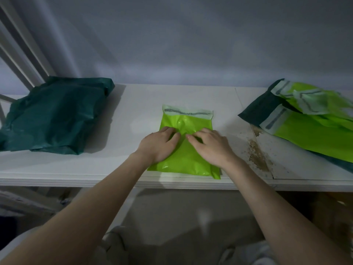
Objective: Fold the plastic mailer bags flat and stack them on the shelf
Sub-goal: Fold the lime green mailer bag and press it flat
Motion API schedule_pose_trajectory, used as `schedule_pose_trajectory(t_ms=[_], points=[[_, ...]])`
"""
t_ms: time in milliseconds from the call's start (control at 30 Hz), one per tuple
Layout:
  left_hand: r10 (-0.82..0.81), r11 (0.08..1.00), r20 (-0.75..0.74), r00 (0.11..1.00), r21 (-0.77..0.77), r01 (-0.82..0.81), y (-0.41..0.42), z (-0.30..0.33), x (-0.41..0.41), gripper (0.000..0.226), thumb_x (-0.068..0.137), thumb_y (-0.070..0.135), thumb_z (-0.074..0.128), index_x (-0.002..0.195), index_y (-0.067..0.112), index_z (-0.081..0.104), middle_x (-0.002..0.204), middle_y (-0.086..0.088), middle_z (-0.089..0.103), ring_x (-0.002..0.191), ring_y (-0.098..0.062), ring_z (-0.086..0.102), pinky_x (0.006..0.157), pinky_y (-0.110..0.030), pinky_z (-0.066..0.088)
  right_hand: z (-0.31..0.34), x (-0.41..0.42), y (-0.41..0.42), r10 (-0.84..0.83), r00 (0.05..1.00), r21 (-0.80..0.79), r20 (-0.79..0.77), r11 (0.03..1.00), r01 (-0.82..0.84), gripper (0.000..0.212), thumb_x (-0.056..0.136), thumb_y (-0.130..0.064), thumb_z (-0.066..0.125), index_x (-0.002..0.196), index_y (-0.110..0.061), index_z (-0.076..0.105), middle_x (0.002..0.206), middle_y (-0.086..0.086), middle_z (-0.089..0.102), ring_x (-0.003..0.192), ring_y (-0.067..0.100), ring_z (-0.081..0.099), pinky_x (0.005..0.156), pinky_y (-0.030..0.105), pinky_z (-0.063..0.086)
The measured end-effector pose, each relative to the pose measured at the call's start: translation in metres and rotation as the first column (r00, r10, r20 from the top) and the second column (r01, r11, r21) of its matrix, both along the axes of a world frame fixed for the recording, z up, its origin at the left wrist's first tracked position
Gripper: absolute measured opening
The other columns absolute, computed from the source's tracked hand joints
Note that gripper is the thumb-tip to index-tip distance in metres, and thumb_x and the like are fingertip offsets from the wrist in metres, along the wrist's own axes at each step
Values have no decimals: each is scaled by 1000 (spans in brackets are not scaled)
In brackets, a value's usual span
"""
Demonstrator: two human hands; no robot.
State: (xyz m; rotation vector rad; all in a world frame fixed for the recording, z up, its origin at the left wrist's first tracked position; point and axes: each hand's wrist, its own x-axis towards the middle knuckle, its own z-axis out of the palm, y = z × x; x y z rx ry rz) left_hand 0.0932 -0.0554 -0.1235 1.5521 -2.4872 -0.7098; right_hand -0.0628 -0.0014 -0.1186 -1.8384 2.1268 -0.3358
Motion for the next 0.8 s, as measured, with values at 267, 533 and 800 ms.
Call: schedule_pose_trajectory(t_ms=[267,533,800], points=[[-96,995,172,980,42,90,0,-3,2,47,101,35,11,148,31,17,159,3,6,146,-15,7,116,-46,9,0,-1,3,9,997,48,-75,999,-5,49,100,-47,21,131,-26,52,149,-4,36,137,21,31,110,55,19],[205,979,-358,911,58,-198,-31,5,18,33,92,20,54,125,14,55,131,-9,51,114,-24,54,87,-21,38,-7,-25,-5,-132,975,-130,180,979,156,43,92,-25,51,133,-13,47,135,8,48,126,26,41,102,40,38],[487,871,-381,786,275,-407,-50,-3,19,37,81,20,68,115,10,56,104,-7,63,83,-25,64,85,-32,52,-15,-40,-24,-361,869,-15,340,921,389,54,81,-19,64,129,-12,40,123,14,45,108,30,52,87,34,44]])
